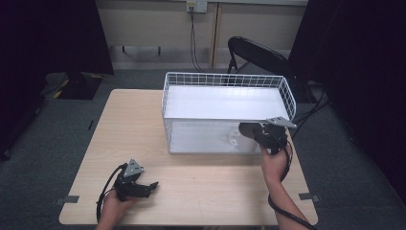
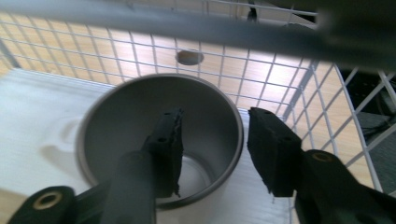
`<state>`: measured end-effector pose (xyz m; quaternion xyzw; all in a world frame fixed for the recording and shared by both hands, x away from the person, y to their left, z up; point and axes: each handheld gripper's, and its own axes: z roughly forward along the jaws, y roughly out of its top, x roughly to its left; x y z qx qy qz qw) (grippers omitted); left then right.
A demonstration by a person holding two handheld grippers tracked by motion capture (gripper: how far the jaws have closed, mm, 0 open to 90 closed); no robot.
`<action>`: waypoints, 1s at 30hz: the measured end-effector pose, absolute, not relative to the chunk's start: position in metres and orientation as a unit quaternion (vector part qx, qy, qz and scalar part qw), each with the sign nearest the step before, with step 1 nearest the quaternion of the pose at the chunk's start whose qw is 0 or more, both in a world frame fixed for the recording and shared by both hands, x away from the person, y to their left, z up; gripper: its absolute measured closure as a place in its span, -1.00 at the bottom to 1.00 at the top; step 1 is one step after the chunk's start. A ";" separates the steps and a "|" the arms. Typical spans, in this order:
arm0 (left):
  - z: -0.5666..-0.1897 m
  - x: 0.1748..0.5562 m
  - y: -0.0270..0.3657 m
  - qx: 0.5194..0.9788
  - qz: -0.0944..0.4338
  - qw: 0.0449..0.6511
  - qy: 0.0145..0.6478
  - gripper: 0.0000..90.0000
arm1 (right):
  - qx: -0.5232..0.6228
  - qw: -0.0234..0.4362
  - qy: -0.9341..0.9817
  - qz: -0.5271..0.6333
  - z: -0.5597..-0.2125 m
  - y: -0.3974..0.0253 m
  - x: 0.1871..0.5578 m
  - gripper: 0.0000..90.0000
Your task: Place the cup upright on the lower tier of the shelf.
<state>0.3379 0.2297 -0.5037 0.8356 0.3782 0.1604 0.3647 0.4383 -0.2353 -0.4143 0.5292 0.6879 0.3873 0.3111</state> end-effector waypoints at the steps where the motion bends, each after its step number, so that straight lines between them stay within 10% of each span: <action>1: -0.504 0.338 0.230 0.836 0.160 0.365 0.378 -0.68 | 0.524 0.298 0.691 0.398 -0.412 -0.235 0.435 0.02; 18: -0.504 0.339 0.229 0.834 0.160 0.366 0.381 -0.68 | 0.498 0.252 0.718 0.417 -0.421 -0.233 0.405 -0.50; 30: -0.504 0.339 0.229 0.834 0.160 0.365 0.381 -0.68 | 0.507 0.272 0.720 0.387 -0.427 -0.228 0.417 -0.08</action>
